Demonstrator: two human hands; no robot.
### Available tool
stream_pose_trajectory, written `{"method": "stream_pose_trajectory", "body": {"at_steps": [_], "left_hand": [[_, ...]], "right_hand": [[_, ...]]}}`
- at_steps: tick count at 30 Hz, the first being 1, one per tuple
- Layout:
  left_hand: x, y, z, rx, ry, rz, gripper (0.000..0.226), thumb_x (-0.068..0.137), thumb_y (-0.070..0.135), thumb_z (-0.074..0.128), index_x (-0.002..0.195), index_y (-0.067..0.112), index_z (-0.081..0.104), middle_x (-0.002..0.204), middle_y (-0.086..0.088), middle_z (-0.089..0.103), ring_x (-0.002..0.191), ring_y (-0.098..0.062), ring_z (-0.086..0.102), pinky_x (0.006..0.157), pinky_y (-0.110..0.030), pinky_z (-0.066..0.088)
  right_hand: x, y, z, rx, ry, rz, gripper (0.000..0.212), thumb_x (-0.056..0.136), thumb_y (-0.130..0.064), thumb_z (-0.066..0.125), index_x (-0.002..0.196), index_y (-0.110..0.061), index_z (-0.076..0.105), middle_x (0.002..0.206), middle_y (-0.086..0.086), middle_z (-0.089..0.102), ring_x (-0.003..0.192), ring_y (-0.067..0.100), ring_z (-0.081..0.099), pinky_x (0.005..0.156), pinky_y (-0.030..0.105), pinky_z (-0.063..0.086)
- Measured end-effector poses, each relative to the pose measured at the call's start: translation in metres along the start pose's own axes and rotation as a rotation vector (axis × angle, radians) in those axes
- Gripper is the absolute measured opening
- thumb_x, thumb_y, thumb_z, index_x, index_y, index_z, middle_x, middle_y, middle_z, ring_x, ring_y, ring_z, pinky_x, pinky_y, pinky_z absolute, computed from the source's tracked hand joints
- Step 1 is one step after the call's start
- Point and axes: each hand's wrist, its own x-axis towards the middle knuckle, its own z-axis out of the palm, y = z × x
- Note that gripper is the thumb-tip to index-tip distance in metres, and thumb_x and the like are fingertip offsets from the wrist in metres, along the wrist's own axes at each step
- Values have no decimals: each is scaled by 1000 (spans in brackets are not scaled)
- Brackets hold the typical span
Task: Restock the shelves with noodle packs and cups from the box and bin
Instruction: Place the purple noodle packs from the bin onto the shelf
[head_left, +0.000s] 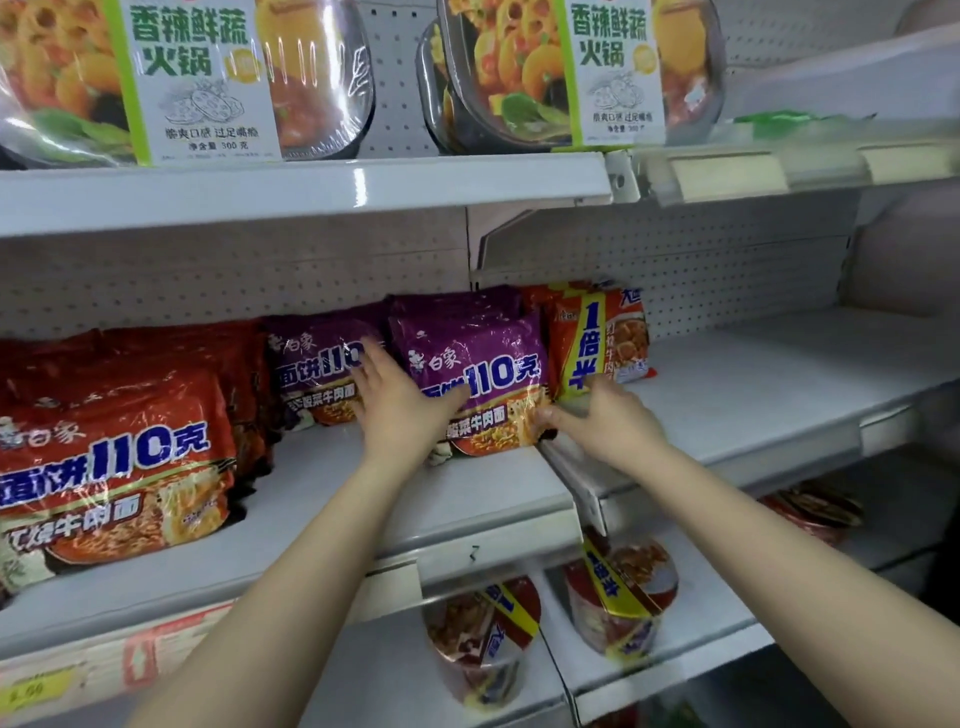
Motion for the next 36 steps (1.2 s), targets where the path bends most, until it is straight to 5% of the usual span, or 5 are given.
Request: {"method": "stream_pose_trajectory", "body": {"at_steps": [8,15,24,29,36], "left_hand": [[-90,81,50,-287,38,518,44,91,20,64,133,24,53,132,9,55,128,-5,38,106,-23,31],[-210,74,158,-552,-526,499,29,90,19,61,100,46,59,94,16,64,86,-5,60,76,-21,47],[-343,-104,299,64,-1354,-18,21,98,27,57,108,13,69,99,0,69,100,-22,66,78,-21,44],[-386,-194,356,344,-1502,-157,46,99,57,41,69,27,59,68,10,60,84,-16,67,57,-14,37],[-444,-276,397,399,-1569,-311,50,97,57,47,111,14,68,109,-11,72,104,-29,67,92,-34,51]], "right_hand": [[-65,109,-43,-29,375,128,58,96,-42,54,140,-6,43,141,16,44,130,35,41,107,45,36],[-155,229,-22,-3,487,461,54,92,-33,63,134,-2,47,137,19,46,125,38,45,103,44,38],[-313,320,137,90,-195,890,46,95,-34,57,131,-7,53,126,15,59,119,33,55,100,39,43],[-371,339,230,226,-377,1023,28,92,-29,55,111,-9,59,105,14,66,100,32,63,84,33,49],[-397,351,309,214,-635,974,27,100,-21,46,120,-8,58,112,12,67,104,26,64,87,28,50]]}}
